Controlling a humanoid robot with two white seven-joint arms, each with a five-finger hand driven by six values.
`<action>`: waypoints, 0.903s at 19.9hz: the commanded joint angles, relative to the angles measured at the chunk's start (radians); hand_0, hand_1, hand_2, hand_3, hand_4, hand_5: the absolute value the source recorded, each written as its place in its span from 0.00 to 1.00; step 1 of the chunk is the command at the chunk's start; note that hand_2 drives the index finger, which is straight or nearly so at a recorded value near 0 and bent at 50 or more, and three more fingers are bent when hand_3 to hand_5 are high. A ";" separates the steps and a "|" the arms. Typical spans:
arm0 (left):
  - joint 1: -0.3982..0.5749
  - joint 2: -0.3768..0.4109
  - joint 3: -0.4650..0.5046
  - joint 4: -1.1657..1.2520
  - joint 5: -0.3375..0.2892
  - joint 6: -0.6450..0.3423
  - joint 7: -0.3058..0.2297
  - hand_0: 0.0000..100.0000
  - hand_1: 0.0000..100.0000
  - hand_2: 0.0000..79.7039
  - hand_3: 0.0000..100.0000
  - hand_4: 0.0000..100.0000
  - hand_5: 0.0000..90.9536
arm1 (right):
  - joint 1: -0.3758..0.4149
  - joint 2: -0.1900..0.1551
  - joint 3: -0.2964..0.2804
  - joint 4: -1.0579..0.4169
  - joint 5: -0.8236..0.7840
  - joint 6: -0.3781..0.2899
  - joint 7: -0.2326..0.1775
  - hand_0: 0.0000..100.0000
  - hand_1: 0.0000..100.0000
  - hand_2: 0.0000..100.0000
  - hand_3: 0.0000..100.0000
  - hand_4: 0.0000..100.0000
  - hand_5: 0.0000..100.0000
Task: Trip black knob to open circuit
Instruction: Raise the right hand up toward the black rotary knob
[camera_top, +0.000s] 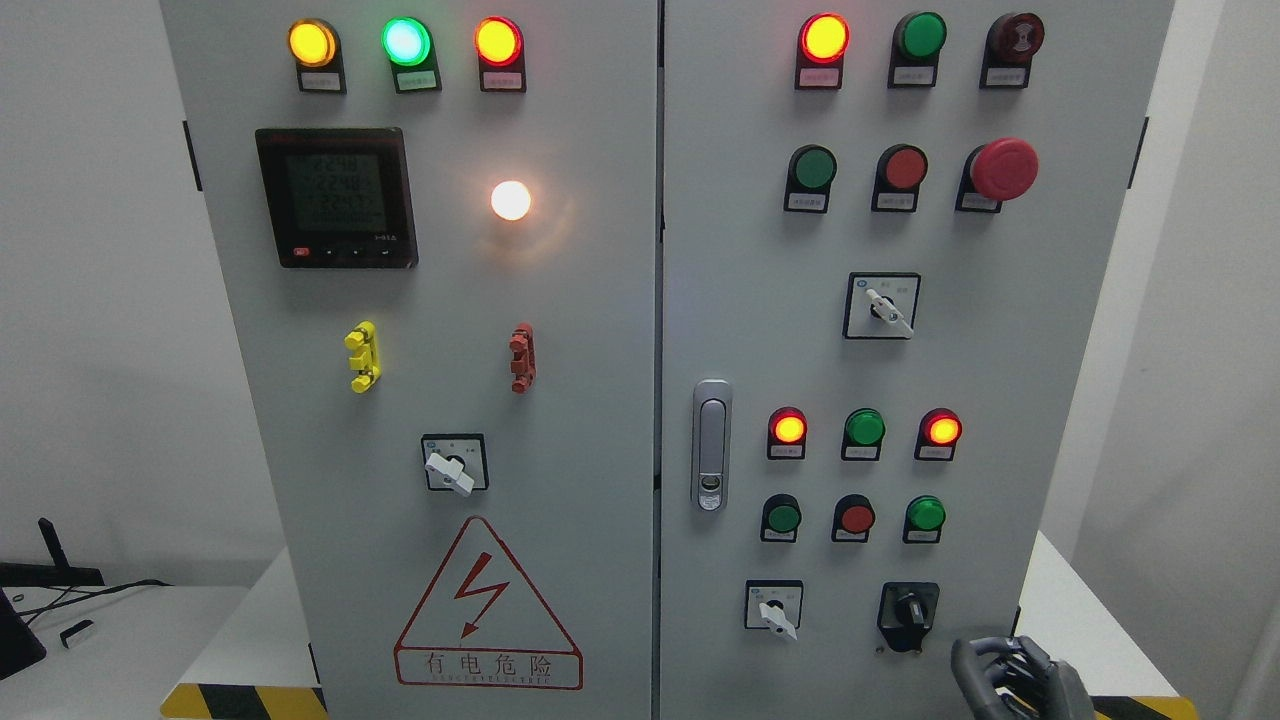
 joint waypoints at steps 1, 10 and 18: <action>0.000 0.001 0.000 0.000 -0.031 -0.001 0.001 0.12 0.39 0.00 0.00 0.00 0.00 | -0.015 -0.009 0.035 0.024 0.031 0.000 -0.002 0.45 0.71 0.54 0.86 0.78 0.76; 0.000 0.001 0.000 0.000 -0.031 -0.001 0.001 0.12 0.39 0.00 0.00 0.00 0.00 | -0.024 0.004 0.051 0.038 0.031 -0.003 -0.008 0.45 0.71 0.53 0.85 0.77 0.76; 0.000 -0.001 0.000 0.000 -0.031 -0.001 0.001 0.12 0.39 0.00 0.00 0.00 0.00 | -0.037 0.011 0.061 0.048 0.031 -0.001 -0.008 0.46 0.71 0.53 0.85 0.77 0.76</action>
